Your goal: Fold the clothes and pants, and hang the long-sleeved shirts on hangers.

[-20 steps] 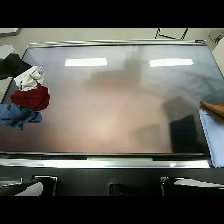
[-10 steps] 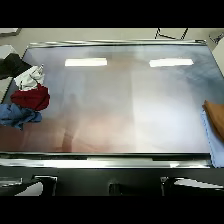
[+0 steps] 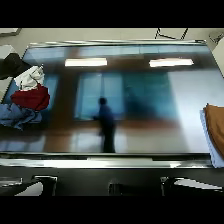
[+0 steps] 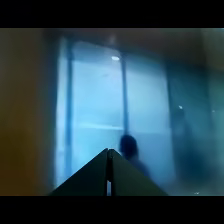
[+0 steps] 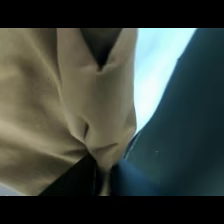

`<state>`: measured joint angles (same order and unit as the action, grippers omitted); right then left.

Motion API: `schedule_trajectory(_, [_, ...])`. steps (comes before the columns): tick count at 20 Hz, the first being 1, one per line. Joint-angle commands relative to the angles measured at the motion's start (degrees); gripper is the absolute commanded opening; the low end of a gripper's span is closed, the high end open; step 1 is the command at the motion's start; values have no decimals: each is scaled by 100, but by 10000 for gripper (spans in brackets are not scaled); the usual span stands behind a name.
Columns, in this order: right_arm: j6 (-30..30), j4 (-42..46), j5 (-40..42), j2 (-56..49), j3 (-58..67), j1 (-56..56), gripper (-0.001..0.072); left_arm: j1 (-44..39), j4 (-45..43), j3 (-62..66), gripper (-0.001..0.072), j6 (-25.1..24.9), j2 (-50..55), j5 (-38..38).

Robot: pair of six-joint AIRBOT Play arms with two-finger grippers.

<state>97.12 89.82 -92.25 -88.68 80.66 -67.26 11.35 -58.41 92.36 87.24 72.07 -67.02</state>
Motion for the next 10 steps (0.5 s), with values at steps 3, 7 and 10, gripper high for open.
schedule_trajectory(3, [168,238,96,114,-76,-4,118,-2,-4,0,25,20,2,2])
schedule_trajectory(7, [15,-48,48,208,74,-2,707,-2,-2,7,25,24,2,92])
schedule_trajectory(10, [-50,-1213,584,286,1351,31,705,-15,343,120,25,17,2,232])
